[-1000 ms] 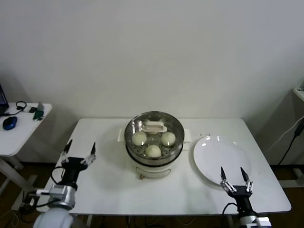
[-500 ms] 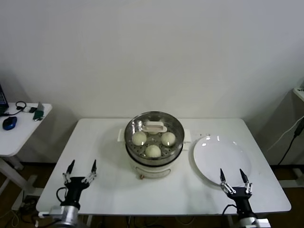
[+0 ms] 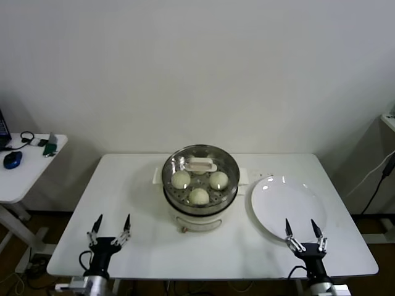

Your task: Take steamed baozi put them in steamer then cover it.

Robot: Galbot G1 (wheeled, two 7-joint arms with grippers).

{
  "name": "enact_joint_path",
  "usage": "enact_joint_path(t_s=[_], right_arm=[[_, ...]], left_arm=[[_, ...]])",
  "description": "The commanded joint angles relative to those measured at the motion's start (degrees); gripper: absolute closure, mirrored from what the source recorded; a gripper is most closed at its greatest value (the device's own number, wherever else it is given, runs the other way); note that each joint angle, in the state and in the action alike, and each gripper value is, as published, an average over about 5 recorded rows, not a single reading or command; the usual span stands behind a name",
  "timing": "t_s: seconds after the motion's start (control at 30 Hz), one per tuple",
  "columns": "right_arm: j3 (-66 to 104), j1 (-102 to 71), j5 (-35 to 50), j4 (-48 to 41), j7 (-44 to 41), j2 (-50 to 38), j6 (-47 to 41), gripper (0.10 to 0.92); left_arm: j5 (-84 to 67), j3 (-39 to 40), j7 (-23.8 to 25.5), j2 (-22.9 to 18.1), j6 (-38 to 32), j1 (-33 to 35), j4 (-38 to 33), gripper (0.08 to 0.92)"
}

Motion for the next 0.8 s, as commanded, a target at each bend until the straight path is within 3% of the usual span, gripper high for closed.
enact_joint_path(t_s=[0.03, 0.8], right_arm=[[-0.2, -0.1, 0.1, 0.1, 0.0, 0.3, -0.2, 0.203], [-0.1, -0.6, 0.2, 0.1, 0.0, 0.2, 0.2, 0.203]], left_arm=[[0.0, 0.8, 0.1, -0.2, -1.1, 0.5, 0.6, 0.177], [0.0, 1.1, 0.3, -0.3, -1.4, 1.1, -0.9, 0.177]])
